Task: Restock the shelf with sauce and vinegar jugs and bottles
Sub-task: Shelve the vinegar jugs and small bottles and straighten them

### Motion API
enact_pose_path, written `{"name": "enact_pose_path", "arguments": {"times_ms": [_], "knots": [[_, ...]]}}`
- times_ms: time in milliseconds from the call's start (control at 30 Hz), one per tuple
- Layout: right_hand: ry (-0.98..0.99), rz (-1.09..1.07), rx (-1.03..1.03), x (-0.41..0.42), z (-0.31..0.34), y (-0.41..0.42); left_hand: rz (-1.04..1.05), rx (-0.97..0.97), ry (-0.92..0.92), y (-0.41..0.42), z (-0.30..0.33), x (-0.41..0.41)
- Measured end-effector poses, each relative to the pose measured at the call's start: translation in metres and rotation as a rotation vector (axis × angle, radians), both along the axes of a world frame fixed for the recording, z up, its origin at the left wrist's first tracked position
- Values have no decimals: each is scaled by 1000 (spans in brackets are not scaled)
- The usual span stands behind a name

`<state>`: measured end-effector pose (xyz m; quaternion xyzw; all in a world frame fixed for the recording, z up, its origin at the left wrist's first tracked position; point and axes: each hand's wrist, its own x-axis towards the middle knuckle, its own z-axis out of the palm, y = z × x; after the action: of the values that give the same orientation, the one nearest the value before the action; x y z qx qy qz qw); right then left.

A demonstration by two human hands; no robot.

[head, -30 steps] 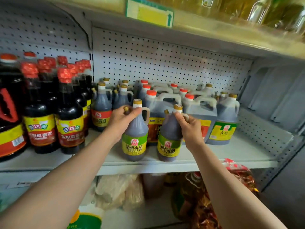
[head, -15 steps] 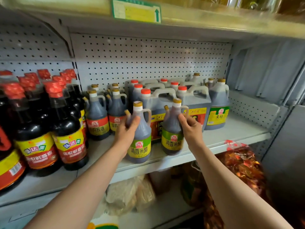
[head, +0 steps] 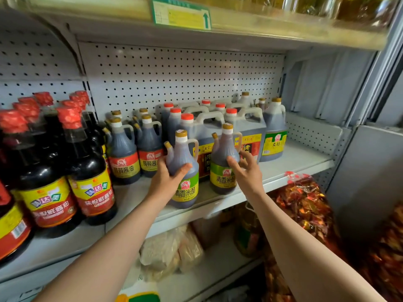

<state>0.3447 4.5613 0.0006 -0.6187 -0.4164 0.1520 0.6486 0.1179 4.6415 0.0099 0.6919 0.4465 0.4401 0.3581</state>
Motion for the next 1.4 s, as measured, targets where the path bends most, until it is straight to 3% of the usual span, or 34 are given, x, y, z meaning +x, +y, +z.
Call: {"name": "enact_pose_path", "arguments": {"times_ms": [200,533,667,933,1400], "knots": [[-65,125,-48,-3,-5,-12,-164,-94,83,2,-11,-14],[22,187,-35,13,-9,-1,-117,-213,-111,-7,-20,-6],[57,242,-21,38,-7,4,-122,-208,-101,-19,-17,24],[43,212,-7,134,-12,-2,-72,-202,-58,-24,-18,117],[48,10,-29,347,-5,-6,-225,-204,-31,-17,-19,295]]}}
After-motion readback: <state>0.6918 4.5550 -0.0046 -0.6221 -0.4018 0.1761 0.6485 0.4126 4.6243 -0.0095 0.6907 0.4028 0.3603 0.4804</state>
